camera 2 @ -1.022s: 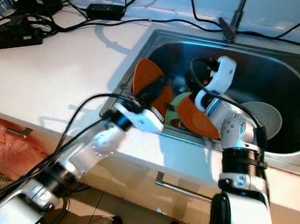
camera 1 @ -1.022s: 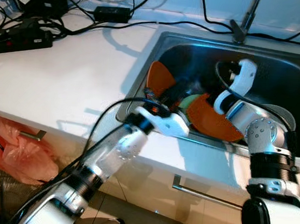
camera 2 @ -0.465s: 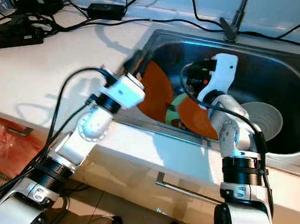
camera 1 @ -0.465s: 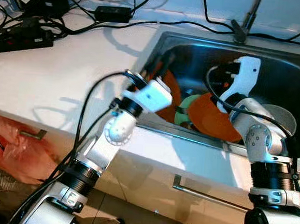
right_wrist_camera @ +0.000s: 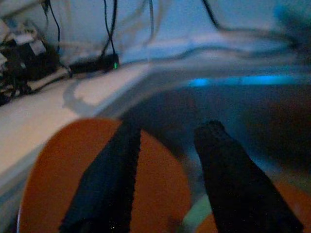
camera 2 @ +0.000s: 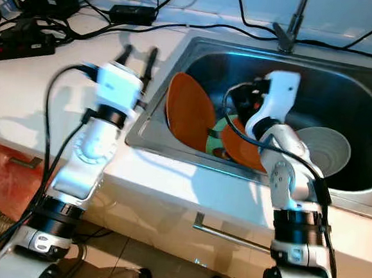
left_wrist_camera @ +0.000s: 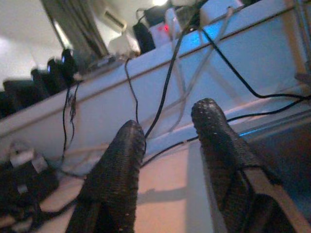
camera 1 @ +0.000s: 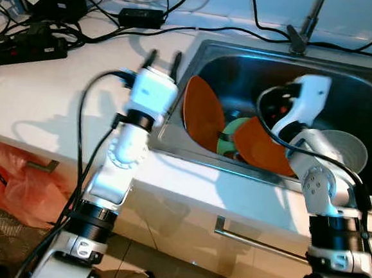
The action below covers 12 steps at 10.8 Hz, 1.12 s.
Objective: Kitchen organization
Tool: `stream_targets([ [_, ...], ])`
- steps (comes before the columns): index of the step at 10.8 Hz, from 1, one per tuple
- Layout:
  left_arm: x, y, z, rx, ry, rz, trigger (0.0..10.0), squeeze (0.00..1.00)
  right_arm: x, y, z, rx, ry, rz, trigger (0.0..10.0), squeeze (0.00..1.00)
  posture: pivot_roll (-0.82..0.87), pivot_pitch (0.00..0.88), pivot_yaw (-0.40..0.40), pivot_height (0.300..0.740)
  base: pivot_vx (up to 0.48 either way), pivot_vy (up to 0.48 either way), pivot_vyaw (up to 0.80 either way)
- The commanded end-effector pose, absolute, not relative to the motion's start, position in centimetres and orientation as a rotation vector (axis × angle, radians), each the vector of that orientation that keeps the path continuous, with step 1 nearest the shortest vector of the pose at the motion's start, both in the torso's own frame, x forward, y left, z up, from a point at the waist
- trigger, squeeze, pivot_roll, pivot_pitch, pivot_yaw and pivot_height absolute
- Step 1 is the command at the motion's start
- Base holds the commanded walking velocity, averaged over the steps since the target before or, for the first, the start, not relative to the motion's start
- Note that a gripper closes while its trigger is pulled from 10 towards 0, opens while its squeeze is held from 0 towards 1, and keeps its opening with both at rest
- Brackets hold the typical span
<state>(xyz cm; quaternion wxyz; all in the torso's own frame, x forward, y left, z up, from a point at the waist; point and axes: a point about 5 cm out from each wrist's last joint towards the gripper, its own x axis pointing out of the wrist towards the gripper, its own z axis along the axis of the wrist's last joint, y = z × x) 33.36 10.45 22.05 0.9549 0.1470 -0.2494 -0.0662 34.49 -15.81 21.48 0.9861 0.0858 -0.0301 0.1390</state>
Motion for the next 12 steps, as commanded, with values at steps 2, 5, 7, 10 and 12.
stream_targets([
  [2, 33.0, 11.2, 22.5, 0.238, -0.490, -0.116, 10.0, 1.00, 33.9, -15.9, 22.2, 0.136, -0.139, 0.248, 10.0, 0.85, 0.01, 0.096, 0.062, 0.740, 0.000, 0.000, 0.00],
  [5, 32.9, 11.4, 21.9, 0.193, -0.435, -0.104, 10.0, 1.00, 33.6, -16.8, 22.5, 0.098, -0.182, 0.195, 10.0, 1.00, 0.01, 0.083, 0.059, 0.740, 0.000, 0.000, 0.00],
  [7, 32.7, 11.5, 21.6, 0.151, -0.404, -0.092, 10.0, 1.00, 33.4, -17.1, 22.4, 0.067, -0.200, 0.170, 10.0, 1.00, 0.01, 0.071, 0.056, 0.740, 0.000, 0.000, 0.00],
  [10, 32.6, 11.0, 21.5, 0.148, -0.374, -0.116, 10.0, 0.00, 33.3, -17.1, 22.3, 0.050, -0.213, 0.159, 10.0, 1.00, 0.01, 0.063, 0.057, 0.740, 0.000, 0.000, 0.00],
  [12, 32.8, 10.9, 21.6, 0.124, -0.361, -0.121, 10.0, 0.00, 33.4, -17.2, 22.3, 0.045, -0.205, 0.153, 10.0, 1.00, 0.01, 0.064, 0.056, 0.740, 0.000, 0.000, 0.00],
])
